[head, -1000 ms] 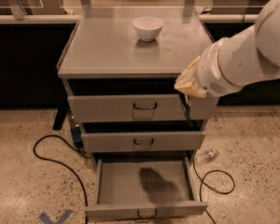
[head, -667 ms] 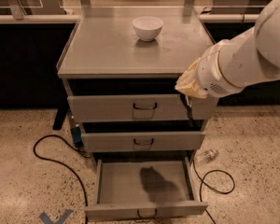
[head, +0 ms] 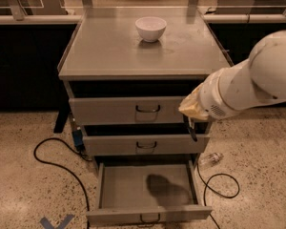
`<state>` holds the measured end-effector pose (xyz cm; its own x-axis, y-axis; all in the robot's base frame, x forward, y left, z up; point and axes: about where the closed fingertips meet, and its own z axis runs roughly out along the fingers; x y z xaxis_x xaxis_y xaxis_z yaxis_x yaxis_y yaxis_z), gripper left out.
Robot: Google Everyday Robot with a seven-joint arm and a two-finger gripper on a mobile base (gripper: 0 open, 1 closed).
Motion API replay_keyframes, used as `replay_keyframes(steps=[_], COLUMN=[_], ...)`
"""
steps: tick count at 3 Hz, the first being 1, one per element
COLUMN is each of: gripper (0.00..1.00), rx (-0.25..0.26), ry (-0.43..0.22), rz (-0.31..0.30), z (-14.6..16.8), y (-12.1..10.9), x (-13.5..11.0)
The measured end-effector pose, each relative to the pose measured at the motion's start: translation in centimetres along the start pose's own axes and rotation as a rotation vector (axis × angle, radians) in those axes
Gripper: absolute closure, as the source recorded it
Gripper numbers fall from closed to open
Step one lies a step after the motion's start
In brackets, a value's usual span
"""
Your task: Place rxbar blueberry into bottom drawer
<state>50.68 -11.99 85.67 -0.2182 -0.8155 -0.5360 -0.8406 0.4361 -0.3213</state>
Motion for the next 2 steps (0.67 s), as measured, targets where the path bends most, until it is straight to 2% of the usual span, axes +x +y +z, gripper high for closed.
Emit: replay_keyframes(steps=[1,2], gripper=[1.00,1.00], rx=[-0.089,-0.089], ry=[0.043,0.043], rz=[0.087,0.088], z=[6.87,6.87], y=[1.09,1.09], x=[5.45,5.46])
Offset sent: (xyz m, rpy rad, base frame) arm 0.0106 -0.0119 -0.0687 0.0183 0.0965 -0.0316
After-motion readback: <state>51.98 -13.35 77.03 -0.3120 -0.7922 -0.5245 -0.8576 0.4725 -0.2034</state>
